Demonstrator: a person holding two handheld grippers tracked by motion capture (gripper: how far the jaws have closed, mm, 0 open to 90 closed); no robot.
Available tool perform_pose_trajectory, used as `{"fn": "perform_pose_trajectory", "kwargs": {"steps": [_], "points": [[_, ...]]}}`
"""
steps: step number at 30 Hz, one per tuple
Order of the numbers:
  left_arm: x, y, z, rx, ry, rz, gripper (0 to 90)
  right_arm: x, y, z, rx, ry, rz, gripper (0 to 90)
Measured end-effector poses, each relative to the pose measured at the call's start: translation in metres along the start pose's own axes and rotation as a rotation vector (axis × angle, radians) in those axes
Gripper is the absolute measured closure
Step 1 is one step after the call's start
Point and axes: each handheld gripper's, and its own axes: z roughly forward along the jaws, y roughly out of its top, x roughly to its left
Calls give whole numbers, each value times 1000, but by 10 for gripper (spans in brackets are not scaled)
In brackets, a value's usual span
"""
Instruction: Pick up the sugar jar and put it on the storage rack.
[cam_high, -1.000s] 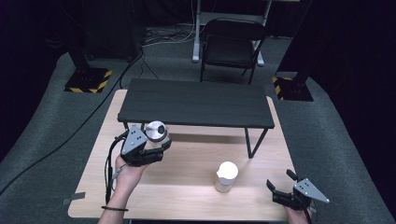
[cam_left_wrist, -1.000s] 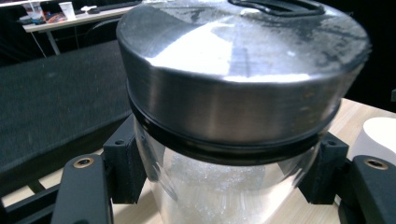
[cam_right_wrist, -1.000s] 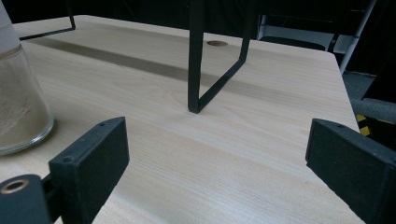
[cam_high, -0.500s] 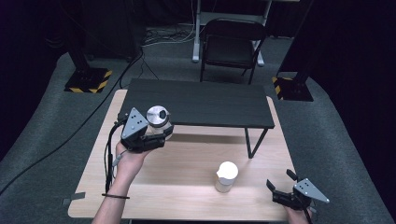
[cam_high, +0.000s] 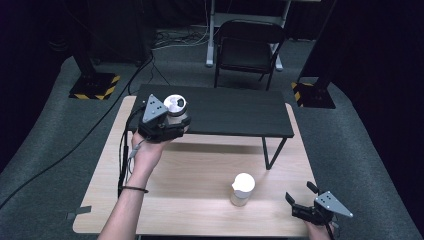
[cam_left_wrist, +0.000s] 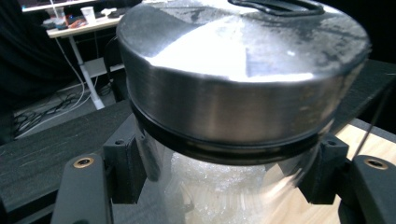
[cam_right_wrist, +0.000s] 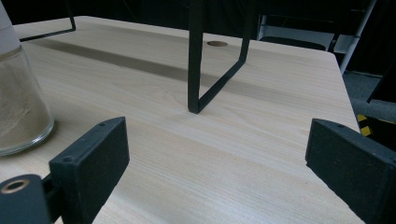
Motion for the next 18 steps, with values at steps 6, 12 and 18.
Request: {"fn": "perform_pose_trajectory", "kwargs": {"steps": [6, 12, 18], "points": [[1, 13, 18, 35, 26, -17, 309, -1, 0, 0, -2, 2, 4, 50], [-1, 20, 35, 74, 42, -25, 309, -1, -1, 0, -4, 3, 7, 51], [-3, 21, 43, 90, 49, -37, 308, -2, -1, 0, -4, 5, 7, 50]]}}
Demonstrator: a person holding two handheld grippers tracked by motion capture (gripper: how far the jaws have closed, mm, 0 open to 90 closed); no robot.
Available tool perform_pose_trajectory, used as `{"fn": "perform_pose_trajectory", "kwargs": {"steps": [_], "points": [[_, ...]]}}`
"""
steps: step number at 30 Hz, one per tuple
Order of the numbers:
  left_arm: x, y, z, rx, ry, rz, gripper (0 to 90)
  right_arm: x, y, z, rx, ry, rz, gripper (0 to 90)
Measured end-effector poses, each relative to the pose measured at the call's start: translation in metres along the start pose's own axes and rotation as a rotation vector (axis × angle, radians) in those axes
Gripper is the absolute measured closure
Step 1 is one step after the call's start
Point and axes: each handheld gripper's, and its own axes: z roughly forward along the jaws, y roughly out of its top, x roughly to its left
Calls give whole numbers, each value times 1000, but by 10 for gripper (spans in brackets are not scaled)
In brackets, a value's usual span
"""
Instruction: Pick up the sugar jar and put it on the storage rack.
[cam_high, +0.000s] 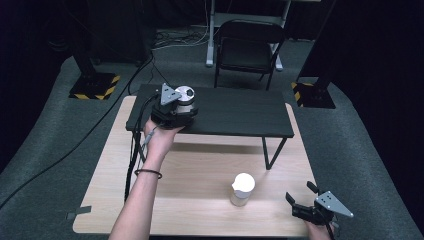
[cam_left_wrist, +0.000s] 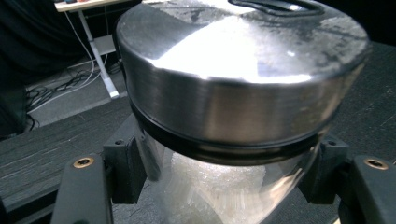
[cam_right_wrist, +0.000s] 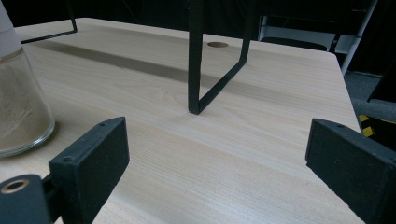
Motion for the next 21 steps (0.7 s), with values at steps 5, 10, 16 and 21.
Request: {"fn": "perform_pose_trajectory", "kwargs": {"steps": [5, 10, 16, 21], "points": [[2, -1, 4, 4, -4, -18, 308, 0, 0, 0, 1, 1, 0, 51], [-2, -2, 2, 4, 5, -1, 260, 0, 0, 0, 0, 1, 0, 51], [0, -9, -10, -23, -14, -6, 166, 0, 0, 0, 1, 1, -3, 50], [4, -15, -24, -33, -43, 4, 103, 0, 0, 0, 2, 0, -2, 50]]}}
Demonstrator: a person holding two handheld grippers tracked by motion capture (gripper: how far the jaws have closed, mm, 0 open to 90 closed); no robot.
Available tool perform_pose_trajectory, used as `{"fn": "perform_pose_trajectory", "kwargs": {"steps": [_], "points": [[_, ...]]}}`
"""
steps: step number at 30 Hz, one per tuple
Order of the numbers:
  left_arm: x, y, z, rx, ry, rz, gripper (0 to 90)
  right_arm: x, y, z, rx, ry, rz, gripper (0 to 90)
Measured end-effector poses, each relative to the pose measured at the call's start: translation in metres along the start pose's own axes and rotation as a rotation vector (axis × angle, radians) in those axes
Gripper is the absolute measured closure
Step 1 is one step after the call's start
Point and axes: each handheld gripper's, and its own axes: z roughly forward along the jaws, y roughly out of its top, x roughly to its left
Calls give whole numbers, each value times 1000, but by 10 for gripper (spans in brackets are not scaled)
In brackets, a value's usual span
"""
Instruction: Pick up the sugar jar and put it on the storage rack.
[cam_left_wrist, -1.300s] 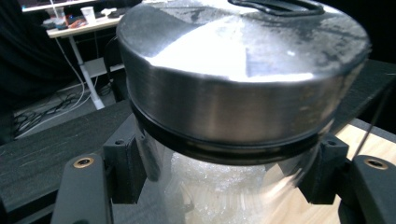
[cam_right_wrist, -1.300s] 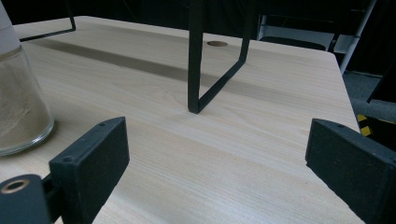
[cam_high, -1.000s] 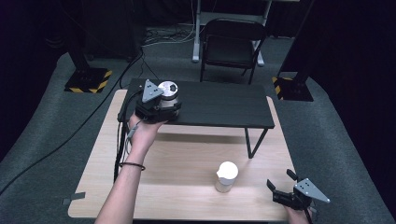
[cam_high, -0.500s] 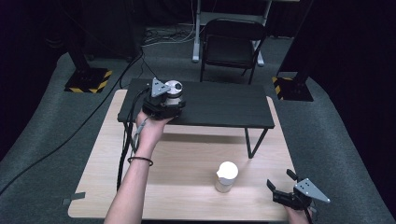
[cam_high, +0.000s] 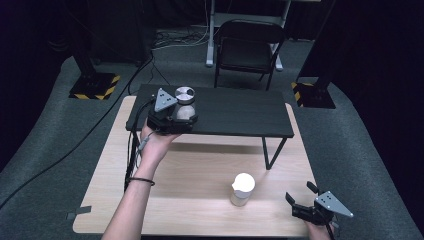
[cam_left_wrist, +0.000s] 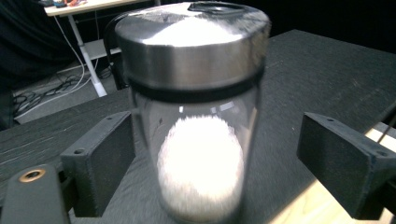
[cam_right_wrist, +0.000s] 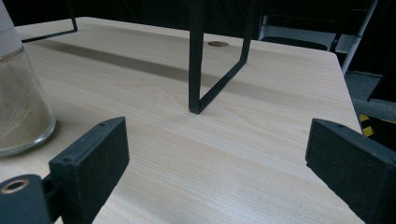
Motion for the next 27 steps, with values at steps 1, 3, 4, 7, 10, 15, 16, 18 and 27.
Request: {"fn": "perform_pose_trajectory", "kwargs": {"steps": [1, 3, 4, 7, 10, 15, 16, 18, 27], "points": [[1, -2, -3, -1, -5, -3, 95, 0, 0, 0, -1, 0, 0, 50], [2, -6, -9, 0, -14, 2, 90, 0, 0, 0, -1, 0, 0, 50], [2, -9, -11, -4, -15, 4, 88, 0, 0, 0, -1, 0, 0, 50], [3, -17, -20, -8, -17, 13, 86, 0, 0, 0, -1, -1, 0, 50], [5, -26, -29, -8, -13, 21, 84, 1, 0, 0, -1, -2, 0, 50], [8, -44, -44, -7, -8, 26, 88, 1, -1, -1, -2, -5, -1, 49], [8, -47, -46, -8, -9, 24, 89, 2, 0, -1, -1, -5, -3, 50], [10, -55, -51, -17, -16, 19, 90, 2, 0, -1, -1, -6, -5, 50], [11, -98, -73, -49, -30, 12, 90, 2, 0, -1, -1, -7, -4, 50]]}}
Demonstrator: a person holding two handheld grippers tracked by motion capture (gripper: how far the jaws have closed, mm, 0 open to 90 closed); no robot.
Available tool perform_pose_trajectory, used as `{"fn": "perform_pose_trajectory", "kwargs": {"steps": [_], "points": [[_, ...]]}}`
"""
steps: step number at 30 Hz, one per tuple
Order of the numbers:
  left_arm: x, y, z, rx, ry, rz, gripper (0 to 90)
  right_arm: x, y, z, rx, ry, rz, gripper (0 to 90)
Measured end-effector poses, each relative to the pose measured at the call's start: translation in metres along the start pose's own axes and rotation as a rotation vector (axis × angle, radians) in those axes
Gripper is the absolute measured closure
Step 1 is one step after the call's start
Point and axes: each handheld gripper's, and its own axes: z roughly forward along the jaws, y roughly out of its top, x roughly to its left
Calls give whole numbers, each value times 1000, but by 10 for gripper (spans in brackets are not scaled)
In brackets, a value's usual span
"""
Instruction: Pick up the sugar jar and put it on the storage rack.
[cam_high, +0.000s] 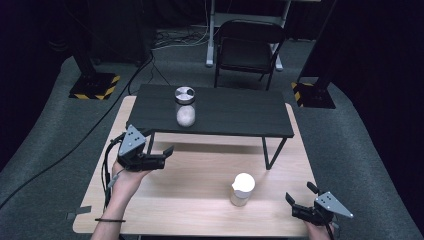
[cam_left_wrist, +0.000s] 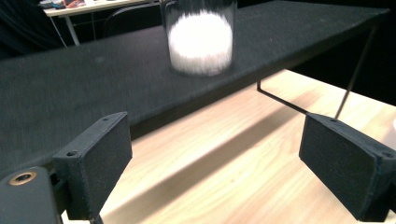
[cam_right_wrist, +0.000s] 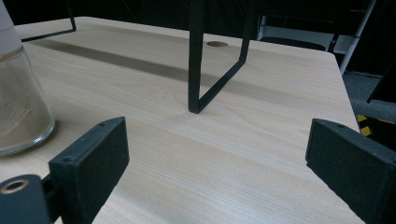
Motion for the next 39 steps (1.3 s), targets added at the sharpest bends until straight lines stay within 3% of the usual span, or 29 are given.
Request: {"fn": "perform_pose_trajectory", "kwargs": {"steps": [15, 26, 39], "points": [[7, -66, -16, 16, 24, -58, 89, 1, 1, 0, 3, -2, -4, 50], [-5, -109, -16, 62, 65, -26, 89, 0, 0, 0, 0, -2, 2, 49], [-9, -143, -19, 99, 98, 14, 90, 0, 0, 0, 3, -1, 4, 48]]}}
